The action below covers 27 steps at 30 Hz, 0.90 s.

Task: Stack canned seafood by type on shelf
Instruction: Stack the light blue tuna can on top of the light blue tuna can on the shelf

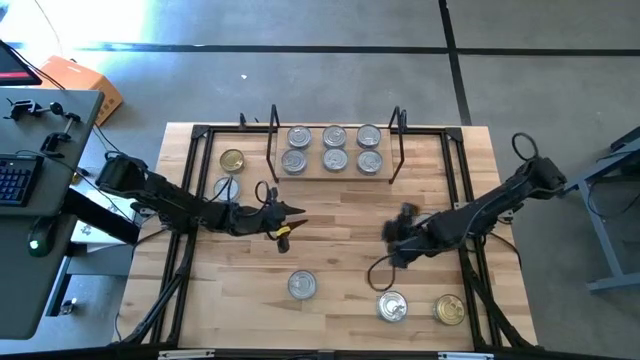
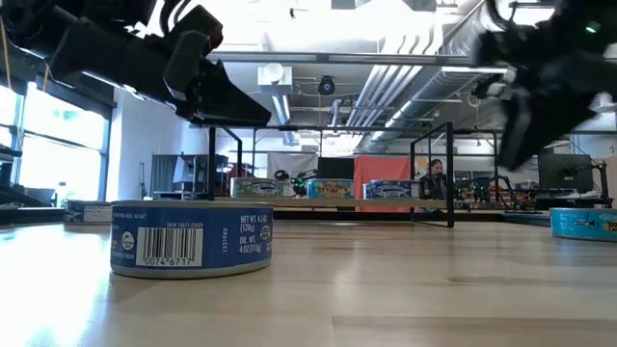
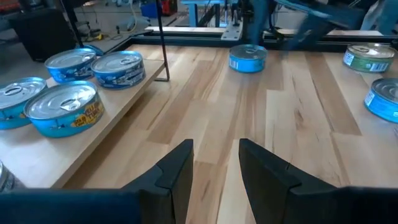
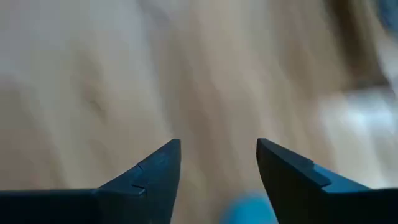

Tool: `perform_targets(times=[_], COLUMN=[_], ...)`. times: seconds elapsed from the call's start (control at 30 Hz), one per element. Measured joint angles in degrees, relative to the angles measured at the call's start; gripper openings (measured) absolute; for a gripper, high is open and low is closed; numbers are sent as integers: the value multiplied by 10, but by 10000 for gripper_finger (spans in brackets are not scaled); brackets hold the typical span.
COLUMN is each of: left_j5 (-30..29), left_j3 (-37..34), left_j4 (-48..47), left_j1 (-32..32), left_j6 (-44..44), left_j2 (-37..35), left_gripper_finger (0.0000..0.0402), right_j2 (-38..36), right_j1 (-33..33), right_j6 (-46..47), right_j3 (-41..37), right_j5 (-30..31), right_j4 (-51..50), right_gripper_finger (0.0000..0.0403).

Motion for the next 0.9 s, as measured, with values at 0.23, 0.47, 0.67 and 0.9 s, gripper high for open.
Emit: perform_targets(times=[0.23, 0.47, 0.67, 0.9], left_j5=[1, 1, 1, 1], left_j3=[0, 0, 0, 0], left_j4=[27, 28, 28, 28], left_j1=[2, 4, 5, 6], left_j6=[1, 1, 1, 12], left_j2=[15, 17, 17, 17], left_gripper_finger=[119, 119, 119, 119], right_j2=[-25, -25, -26, -24], right_j1=[3, -7, -53, -89], right_j6=[277, 283, 262, 108], right_j3=[0, -44, -119, -107], right_j5=[-38, -68, -89, -66], right_j4=[-290, -213, -110, 199], right_gripper_finger=[140, 83, 41, 6])
